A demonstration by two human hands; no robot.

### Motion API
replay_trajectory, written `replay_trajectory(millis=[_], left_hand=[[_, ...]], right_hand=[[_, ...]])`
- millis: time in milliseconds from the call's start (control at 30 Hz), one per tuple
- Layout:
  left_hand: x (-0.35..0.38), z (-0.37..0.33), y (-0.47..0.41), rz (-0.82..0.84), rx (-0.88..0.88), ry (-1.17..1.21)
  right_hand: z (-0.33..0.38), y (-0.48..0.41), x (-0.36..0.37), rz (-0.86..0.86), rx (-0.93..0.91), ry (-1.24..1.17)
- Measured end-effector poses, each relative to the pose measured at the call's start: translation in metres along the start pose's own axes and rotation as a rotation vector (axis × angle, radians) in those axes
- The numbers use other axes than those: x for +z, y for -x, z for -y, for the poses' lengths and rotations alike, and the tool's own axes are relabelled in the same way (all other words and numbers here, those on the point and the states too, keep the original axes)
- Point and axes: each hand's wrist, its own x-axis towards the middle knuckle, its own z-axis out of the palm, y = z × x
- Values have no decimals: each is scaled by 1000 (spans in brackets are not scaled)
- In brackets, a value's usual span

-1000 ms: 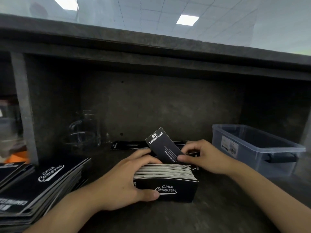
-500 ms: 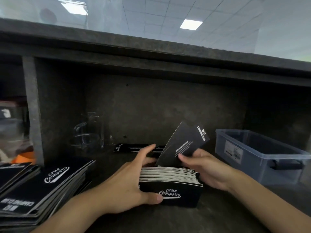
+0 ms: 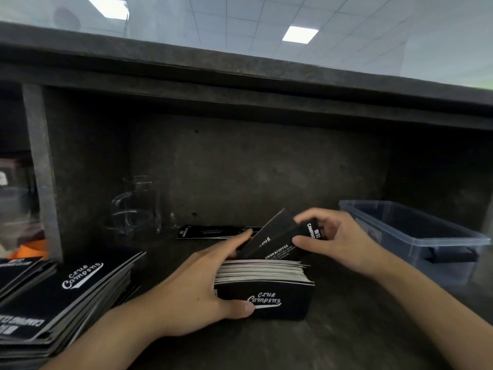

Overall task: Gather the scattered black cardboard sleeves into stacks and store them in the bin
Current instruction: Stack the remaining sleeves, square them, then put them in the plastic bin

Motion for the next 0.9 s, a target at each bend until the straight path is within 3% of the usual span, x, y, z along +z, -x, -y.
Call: replay_trajectory(millis=[133,200,267,400,533,600,700,833,900], left_hand=[[0,4,-1,-10,2,-62],[1,4,-2,1,27,-83],[0,5,-2,-10,30,-103],[-2,1,-4,8,60,-84],[-1,1,-3,1,85,-76],[-2,0,-2,10,70,-55],[-4,-4,-3,49,52,-4],[-11,-4,-1,103,36,15],[-16,-2,0,131,14,18]], right_hand=[[4,3,2,283,191,223],[2,4,13,372,400,200],[-4,3,18,354,552,52],[-14,-5,25,265,410,1],[-18,-5,38,263,430,-330],[-25,-12,37,116,351,-325],[-41,-17,22,-28,295,-26],[-53,-7,18,344,399,579],[-55,-12,24,325,365,636]])
